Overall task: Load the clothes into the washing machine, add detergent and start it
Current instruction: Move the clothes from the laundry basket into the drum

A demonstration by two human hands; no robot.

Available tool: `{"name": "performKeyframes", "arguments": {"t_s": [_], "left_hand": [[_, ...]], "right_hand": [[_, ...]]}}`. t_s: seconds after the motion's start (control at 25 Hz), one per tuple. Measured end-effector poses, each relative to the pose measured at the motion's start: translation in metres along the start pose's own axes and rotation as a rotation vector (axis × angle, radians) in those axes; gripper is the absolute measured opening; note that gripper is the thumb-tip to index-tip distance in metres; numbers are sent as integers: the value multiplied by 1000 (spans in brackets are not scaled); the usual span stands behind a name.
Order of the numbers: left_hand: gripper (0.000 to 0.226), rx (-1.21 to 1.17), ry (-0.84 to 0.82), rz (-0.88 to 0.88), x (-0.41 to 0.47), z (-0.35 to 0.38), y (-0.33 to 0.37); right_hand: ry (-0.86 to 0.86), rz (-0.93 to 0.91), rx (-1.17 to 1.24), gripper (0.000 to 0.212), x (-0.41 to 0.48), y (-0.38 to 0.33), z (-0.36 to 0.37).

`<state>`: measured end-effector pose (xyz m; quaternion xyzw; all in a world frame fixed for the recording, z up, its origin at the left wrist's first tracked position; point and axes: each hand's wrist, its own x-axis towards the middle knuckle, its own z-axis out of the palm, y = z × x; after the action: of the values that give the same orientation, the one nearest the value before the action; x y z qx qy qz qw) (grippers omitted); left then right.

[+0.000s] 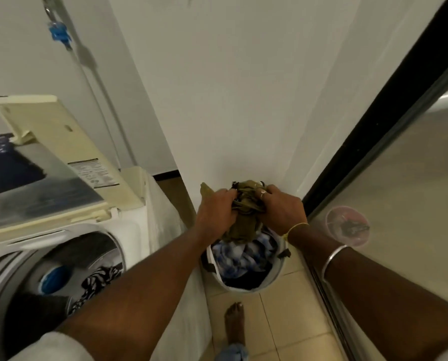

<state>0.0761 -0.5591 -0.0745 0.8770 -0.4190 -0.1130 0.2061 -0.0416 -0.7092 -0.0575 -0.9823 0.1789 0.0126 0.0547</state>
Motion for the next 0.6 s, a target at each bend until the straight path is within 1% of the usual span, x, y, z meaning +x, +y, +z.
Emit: {"name": "performKeyframes", "arguments": {"t_s": [0.16,0.36,0.48,0.6], "left_hand": [[11,15,76,62,-48,-43,23],[12,88,156,93,-113,-129,48],[13,130,203,91,-154,-192,45],[12,143,257,30,-199,-246,19]], "right_hand": [[67,-23,-10,45,-46,-24,-41],[131,-78,-30,43,-90,-71,-126],[199,-138,-3,45,-100,-115,-172],[240,-229,20,47,-100,-179,-197]]}}
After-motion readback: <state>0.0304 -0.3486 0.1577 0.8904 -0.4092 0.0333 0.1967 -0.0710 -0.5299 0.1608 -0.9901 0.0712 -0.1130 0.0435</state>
